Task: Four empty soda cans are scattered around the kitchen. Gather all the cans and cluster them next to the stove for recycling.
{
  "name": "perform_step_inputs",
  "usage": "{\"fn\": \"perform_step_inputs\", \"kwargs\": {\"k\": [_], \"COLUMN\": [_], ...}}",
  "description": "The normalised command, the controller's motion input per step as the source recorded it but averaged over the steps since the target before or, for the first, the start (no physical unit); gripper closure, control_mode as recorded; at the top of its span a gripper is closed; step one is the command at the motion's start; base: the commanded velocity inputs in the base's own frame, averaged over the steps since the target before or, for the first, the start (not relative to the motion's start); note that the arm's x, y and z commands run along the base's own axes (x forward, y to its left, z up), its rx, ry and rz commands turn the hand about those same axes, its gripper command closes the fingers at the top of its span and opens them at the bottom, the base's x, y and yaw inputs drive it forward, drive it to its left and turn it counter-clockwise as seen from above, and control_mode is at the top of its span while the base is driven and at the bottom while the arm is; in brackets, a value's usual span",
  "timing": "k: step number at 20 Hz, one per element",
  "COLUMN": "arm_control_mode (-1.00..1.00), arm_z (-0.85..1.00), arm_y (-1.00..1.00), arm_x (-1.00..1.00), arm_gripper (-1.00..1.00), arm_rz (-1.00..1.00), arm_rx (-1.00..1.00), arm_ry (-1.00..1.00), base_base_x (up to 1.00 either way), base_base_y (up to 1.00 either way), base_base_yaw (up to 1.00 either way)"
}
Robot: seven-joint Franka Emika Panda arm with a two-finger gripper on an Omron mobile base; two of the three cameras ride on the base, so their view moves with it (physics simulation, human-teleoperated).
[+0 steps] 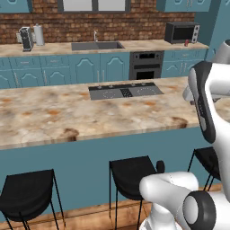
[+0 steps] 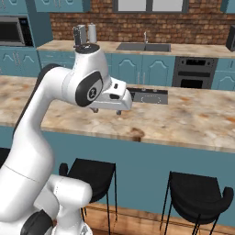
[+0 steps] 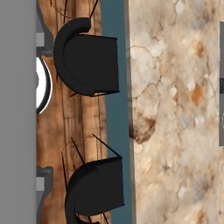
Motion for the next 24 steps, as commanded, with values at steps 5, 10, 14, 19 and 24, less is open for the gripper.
{"fn": "perform_step_inputs", "kwargs": {"k": [5,10,14,19,24], "arm_control_mode": [-1.00,1.00,1.00,1.00,1.00], "arm_z": [0.00,0.00,0.00,0.00,0.00], "arm_y": [0.00,0.00,0.00,0.00,0.00], "arm_x": [0.00,0.00,0.00,0.00,0.00], "arm_gripper": [-1.00,-1.00,-1.00,-1.00,-1.00], "arm_rz": [0.00,0.00,0.00,0.00,0.00], "arm_rx": [0.00,0.00,0.00,0.00,0.00], "arm_ry": [0.00,0.00,0.00,0.00,0.00], "base_base_x": [0.00,0.00,-0.64,-0.36,0.30], "base_base_y": [0.00,0.00,-0.56,-0.92,-0.83], "base_base_yaw": [0.00,0.00,-0.16,-0.24,-0.03]}}
